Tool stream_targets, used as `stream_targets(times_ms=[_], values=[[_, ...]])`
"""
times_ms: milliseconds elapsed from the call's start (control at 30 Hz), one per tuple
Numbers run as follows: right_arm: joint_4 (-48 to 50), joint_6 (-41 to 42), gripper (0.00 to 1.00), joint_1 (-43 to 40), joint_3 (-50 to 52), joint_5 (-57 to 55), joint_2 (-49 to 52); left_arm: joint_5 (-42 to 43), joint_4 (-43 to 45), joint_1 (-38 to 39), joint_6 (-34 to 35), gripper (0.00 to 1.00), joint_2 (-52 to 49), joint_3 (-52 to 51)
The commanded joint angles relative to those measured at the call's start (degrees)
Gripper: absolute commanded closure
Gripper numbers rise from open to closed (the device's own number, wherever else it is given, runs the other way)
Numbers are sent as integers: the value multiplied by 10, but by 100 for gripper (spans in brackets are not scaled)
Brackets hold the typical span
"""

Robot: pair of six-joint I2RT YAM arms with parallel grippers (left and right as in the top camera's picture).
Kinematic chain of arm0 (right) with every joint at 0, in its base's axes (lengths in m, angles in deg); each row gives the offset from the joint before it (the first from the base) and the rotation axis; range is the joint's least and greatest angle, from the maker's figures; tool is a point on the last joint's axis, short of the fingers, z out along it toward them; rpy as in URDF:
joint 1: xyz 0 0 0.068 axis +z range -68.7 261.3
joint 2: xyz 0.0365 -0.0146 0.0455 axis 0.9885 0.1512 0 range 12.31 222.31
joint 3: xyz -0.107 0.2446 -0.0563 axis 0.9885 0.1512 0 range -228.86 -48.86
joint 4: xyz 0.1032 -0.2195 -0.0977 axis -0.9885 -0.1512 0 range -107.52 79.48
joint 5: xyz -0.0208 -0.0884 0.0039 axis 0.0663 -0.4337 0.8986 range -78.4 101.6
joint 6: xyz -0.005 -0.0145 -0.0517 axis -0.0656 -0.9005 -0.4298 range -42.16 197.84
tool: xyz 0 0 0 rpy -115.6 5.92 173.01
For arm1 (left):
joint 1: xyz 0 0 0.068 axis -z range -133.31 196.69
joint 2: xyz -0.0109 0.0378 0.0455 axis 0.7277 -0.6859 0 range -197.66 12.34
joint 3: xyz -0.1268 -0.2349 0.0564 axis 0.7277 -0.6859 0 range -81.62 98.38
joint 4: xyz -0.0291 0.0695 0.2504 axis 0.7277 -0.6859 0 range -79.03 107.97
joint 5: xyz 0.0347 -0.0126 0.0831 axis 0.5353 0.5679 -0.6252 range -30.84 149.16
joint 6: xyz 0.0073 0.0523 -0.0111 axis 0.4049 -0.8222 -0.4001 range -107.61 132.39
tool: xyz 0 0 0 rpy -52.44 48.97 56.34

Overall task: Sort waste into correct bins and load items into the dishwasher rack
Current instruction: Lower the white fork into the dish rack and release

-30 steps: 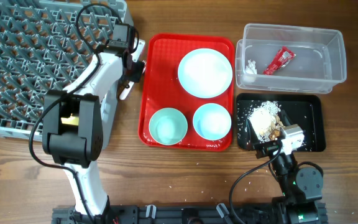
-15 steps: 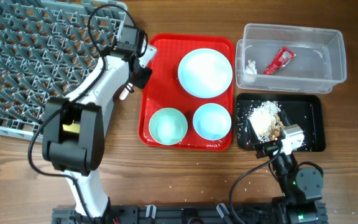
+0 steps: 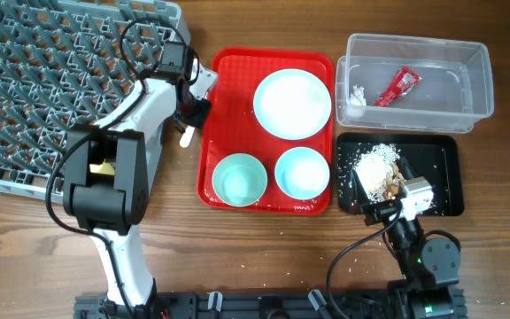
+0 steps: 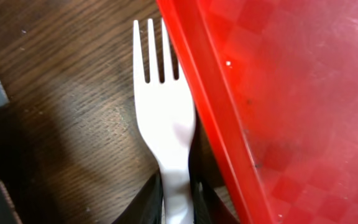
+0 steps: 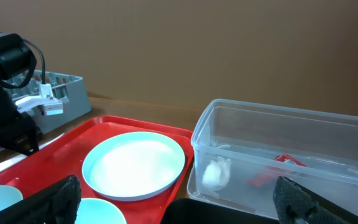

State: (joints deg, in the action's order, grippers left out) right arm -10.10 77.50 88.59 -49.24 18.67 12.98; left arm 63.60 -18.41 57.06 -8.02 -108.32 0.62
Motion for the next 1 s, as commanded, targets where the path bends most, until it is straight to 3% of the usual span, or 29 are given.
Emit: stream_targets(times_ms=[0,233,500,533,633,767,900,933,967], values=[[2,-8,0,-2,1,6,-4,64,-19,0,32,87,-25,-8],[2,-8,0,-2,1,6,-4,36,-29,0,137,94,15,-8],[2,-8,0,-2,1,6,-4,29,-72,0,137,96,106,-8],[2,-8,0,-2,1,6,-4,-36,-93,-1,179,96,124,-5],[2,-8,0,-2,1,6,-4,-111,-89,-17,183,96,177,3],[2,-8,0,-2,1,6,-4,-125,-53,-57,90,96,231,4],[2,-8,0,-2,1,6,-4,-116,-45,-85,-37,96,186,2],[2,-8,0,-2,1,6,-4,-116,-45,-86,-53,91,172,2],[2,-8,0,-2,1,6,-4,-116,-45,-86,-54,66,166,2]])
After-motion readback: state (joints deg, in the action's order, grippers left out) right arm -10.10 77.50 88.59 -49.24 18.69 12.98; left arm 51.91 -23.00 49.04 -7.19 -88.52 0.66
